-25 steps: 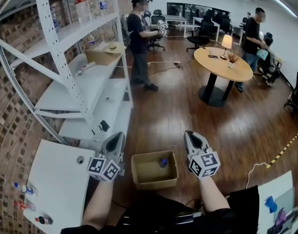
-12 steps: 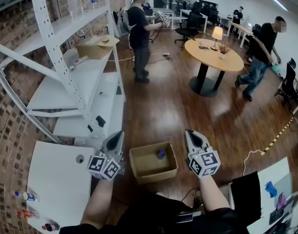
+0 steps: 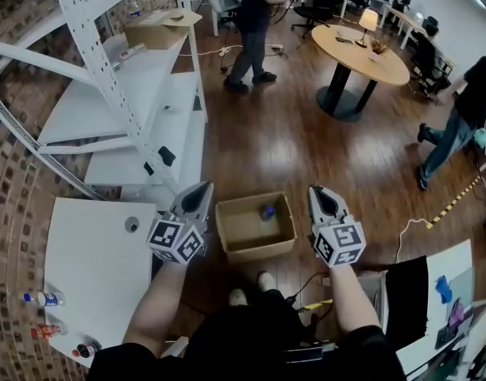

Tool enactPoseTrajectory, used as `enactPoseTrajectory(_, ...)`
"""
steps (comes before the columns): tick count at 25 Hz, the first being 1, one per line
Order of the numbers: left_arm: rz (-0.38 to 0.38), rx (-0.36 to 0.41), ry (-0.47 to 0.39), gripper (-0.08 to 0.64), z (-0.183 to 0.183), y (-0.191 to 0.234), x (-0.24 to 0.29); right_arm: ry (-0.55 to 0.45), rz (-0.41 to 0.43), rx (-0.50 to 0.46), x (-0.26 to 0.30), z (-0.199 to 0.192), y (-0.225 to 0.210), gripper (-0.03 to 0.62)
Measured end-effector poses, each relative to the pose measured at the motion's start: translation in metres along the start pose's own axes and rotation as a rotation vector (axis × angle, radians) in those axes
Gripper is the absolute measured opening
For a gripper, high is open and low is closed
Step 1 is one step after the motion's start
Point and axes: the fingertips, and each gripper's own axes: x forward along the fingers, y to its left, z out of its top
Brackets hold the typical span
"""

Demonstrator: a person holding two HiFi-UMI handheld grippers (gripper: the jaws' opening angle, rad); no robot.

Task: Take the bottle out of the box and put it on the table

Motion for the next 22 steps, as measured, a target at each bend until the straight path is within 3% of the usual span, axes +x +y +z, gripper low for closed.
enactPoseTrajectory(6,-0.019,-0.037,0.025,0.003,-0.022,-0.01,0.013,0.021,0.025,-0.014,0.005,-0.013,0.014,0.002)
enactPoseTrajectory(14,0.008,-0.036,0.013,0.003,-0.018,-0.015,0.049,0.029,0.03,-0.003,0.022,-0.01,-0.022,0.002)
enactPoseTrajectory(22,0.024,-0.021,0.185,0.003,-0.093,0.0,0.067,0.123,0.085,0.049,0.053,-0.067,-0.04,0.003)
